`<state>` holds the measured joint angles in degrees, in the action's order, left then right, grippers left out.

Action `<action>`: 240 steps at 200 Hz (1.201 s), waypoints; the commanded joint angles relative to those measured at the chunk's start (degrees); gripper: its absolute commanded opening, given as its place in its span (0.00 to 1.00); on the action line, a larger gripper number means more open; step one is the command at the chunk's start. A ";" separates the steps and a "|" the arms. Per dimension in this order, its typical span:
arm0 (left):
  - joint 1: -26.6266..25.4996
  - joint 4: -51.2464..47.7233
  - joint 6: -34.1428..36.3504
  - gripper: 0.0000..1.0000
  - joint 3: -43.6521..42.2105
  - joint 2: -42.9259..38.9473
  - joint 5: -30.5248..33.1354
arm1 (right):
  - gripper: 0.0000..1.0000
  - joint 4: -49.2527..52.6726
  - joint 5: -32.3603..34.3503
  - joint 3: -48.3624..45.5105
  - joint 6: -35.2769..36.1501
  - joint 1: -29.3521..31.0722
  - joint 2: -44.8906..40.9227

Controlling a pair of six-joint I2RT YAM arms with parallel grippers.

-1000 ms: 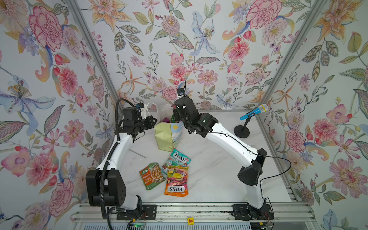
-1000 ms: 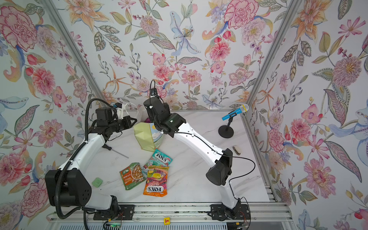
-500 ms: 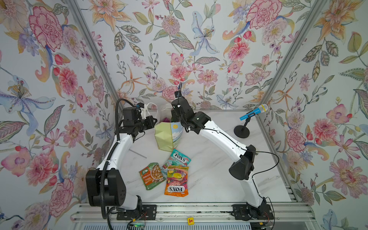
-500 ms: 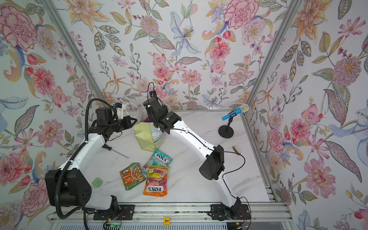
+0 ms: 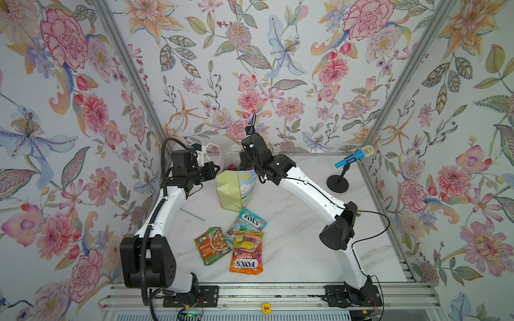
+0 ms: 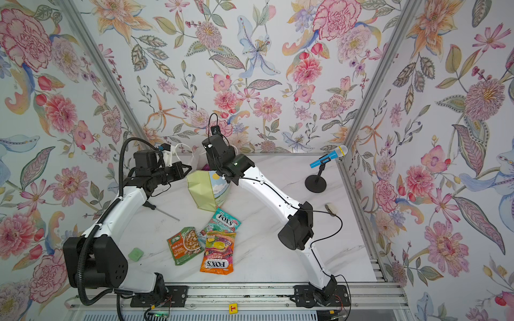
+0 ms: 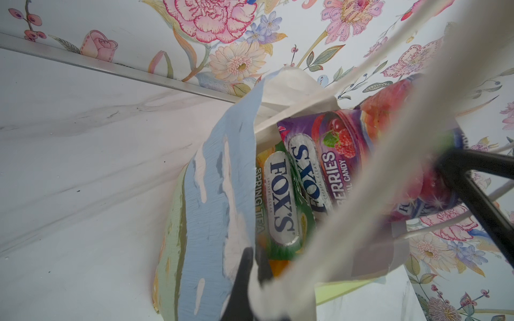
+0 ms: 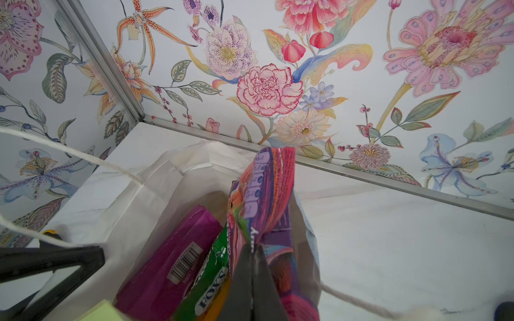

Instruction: Place the snacks into the paper bag

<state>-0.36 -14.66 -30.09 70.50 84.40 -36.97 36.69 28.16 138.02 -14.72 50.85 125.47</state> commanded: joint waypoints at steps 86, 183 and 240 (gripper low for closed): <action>0.35 1.91 -0.69 0.00 -0.77 -0.47 -1.35 | 0.00 3.04 5.79 2.44 3.46 1.72 -1.60; 0.36 1.56 -0.41 0.00 -0.79 -0.47 -1.17 | 0.54 1.81 -19.31 6.46 -5.03 -4.70 -5.23; 0.36 1.48 -0.24 0.00 -0.67 -0.38 -1.26 | 0.55 -7.29 -30.30 -13.98 -9.86 -7.96 -18.75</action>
<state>-0.36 -14.44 -30.48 70.48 84.40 -37.12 35.59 5.28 133.43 -20.95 43.94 113.89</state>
